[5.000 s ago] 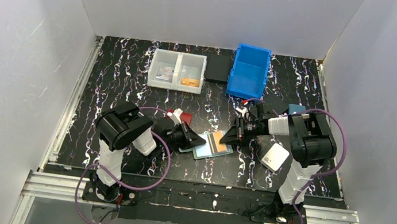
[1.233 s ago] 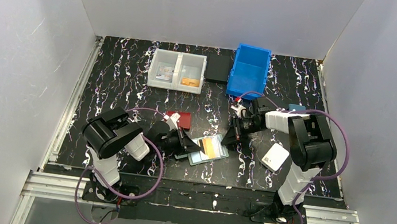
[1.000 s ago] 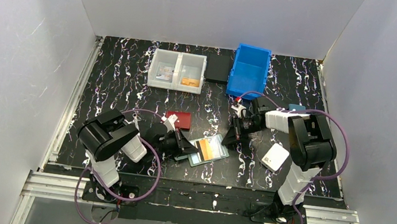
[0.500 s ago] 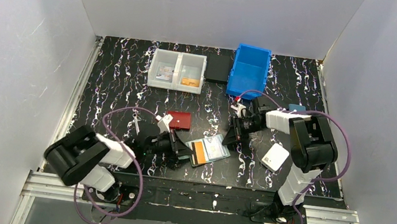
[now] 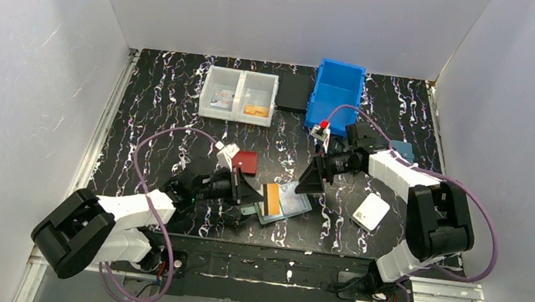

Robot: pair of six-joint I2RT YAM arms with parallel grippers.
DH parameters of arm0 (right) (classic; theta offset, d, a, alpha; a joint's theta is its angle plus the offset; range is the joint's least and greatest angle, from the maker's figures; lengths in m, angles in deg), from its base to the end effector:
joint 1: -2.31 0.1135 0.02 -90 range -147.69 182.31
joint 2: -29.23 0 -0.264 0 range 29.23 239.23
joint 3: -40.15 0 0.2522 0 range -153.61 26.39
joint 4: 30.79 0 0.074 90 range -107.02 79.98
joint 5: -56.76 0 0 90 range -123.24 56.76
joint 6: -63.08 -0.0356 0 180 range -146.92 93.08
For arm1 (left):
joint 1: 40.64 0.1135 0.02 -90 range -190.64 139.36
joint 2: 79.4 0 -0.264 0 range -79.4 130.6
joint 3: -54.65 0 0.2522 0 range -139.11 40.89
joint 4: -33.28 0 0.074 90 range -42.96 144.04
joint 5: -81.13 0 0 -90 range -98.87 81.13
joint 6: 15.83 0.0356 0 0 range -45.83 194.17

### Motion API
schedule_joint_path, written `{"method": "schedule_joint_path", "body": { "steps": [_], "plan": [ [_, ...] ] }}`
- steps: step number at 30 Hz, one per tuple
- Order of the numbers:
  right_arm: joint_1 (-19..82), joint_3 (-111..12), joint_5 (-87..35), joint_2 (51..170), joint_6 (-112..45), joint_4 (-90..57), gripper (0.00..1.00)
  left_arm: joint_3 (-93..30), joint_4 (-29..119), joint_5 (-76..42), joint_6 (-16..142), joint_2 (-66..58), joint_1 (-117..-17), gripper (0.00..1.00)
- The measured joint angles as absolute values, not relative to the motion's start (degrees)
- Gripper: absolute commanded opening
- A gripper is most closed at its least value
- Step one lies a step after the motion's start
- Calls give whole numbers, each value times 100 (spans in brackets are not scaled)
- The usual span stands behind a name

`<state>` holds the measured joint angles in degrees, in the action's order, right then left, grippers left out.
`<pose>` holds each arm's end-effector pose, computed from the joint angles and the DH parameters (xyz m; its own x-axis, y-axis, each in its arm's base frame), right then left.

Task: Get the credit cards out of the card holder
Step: Remove the credit card from the card holder.

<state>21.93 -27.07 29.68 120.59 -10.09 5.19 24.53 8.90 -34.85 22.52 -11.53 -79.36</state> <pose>0.2732 0.1310 0.1961 -0.6165 -0.3597 -0.7004 -0.7827 0.1836 0.5947 0.1643 -0.1517 0.1791 -0.8137 -0.2512 -0.5242 0.4137 0.3832 -0.8258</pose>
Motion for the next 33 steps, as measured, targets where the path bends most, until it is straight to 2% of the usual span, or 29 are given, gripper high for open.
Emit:
{"method": "schedule_joint_path", "body": {
  "steps": [5,8,11,12,17,18,21,22,24,27,29,30,33],
  "plan": [
    [2523,-2702,3373,12070,-821,622,91,1890,949,-3687,2353,-954,-7968,0],
    [2628,-2702,3567,12119,-783,673,85,1740,947,-3732,2364,-947,-8046,0],
    [2667,-2702,3785,12172,-750,708,70,1658,960,-3757,2364,-902,-8131,0],
    [2671,-2702,3864,12182,-733,718,62,1638,961,-3761,2366,-876,-8148,0],
    [2676,-2705,4149,12194,-639,839,8,1583,987,-3768,2364,-774,-8187,0],
    [2676,-2706,4174,12198,-631,860,3,1581,991,-3773,2363,-770,-8191,0],
    [2671,-2726,4211,12206,-563,980,1,1579,989,-3777,2354,-775,-8201,1],
    [2671,-2741,4212,12207,-513,1048,1,1579,993,-3775,2344,-786,-8203,6],
    [2671,-2803,4208,12207,-351,1228,1,1581,1006,-3765,2317,-848,-8209,33],
    [2668,-2987,4122,12205,55,1617,1,1664,1002,-3604,2205,-1105,-8214,66],
    [2664,-3161,3983,12189,429,1980,1,1841,985,-3397,2043,-1432,-8202,91],
    [2661,-3261,3887,12169,622,2173,1,1960,987,-3282,1945,-1641,-8182,97],
    [2654,-3547,3389,12022,1064,2637,1,2375,1008,-2959,1502,-2396,-8071,98]
  ]
}}
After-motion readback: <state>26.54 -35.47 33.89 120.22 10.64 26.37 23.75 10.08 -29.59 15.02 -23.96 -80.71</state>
